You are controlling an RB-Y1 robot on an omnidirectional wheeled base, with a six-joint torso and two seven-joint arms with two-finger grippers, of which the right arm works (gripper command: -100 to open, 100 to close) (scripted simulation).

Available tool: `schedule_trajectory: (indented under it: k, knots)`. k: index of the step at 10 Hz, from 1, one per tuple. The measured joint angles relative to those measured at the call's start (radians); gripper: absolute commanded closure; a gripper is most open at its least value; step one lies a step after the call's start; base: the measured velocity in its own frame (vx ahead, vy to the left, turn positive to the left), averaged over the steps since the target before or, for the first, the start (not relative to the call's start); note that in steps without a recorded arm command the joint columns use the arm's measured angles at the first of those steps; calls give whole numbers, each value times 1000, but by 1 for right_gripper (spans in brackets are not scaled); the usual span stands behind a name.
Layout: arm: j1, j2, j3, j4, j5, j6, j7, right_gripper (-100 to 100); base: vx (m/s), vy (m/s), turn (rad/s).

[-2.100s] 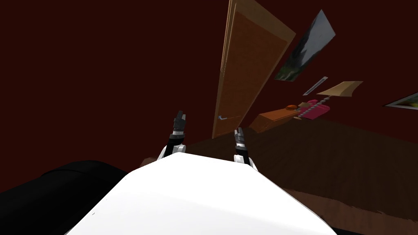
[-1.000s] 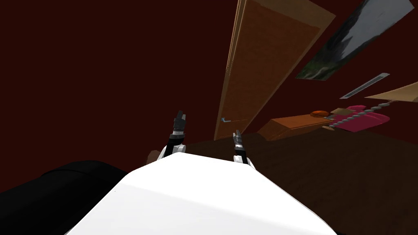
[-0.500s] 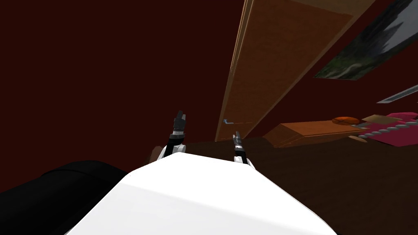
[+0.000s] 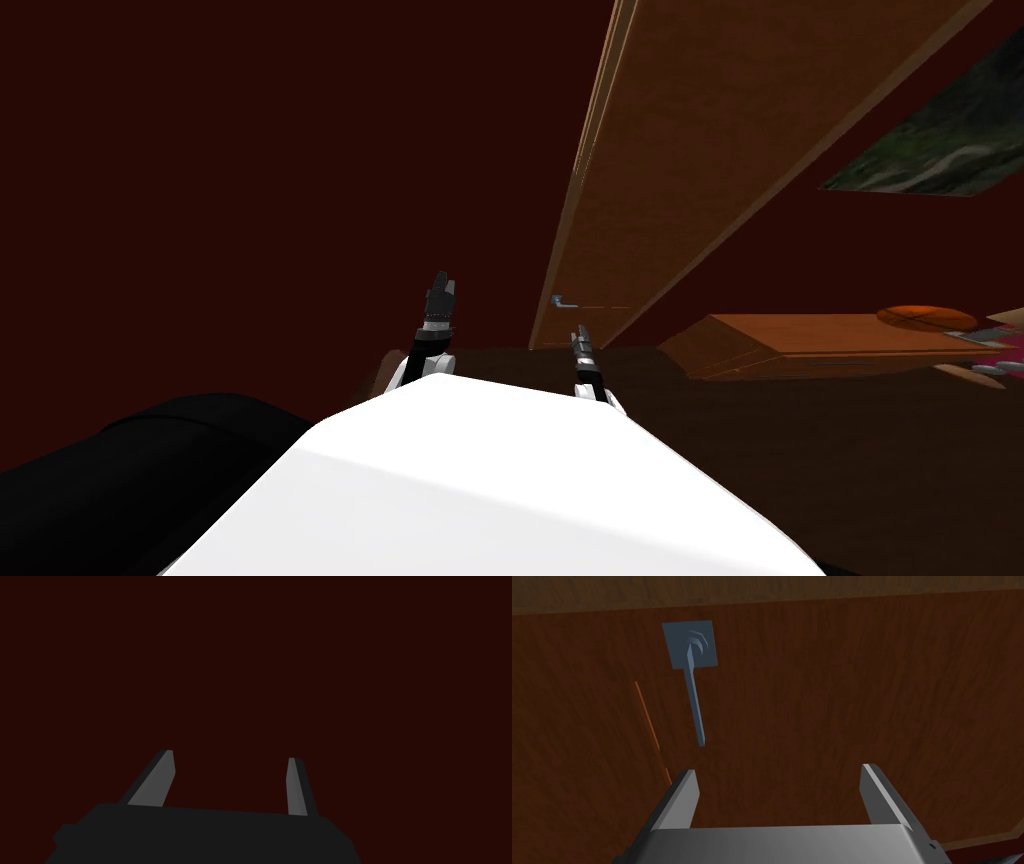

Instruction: Pull the door open

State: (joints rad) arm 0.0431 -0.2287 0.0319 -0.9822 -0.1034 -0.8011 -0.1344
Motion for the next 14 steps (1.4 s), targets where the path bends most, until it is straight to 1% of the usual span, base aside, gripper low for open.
schedule_trajectory:
  k: [2,3,5,7,8,9,11,14]
  knots:
    - [-18,-9,0,56,-5,-12,-11,-100,32,-56,172]
    - [-27,-13,1,83,-8,-17,-17,-100,25,-54,71]
    - [-45,-17,2,125,-11,-23,-24,-100,22,-57,124]
    - [-73,-26,3,196,-17,-39,-36,-100,27,-82,187]
    - [-79,-28,4,222,-20,-46,-41,-100,35,-77,152]
    - [-82,-30,4,236,-22,-46,-44,-100,25,-68,150]
    - [-107,-39,5,299,-28,-61,-56,-100,29,-57,140]
    - [-121,-48,6,345,-34,-67,-68,-100,17,-42,115]
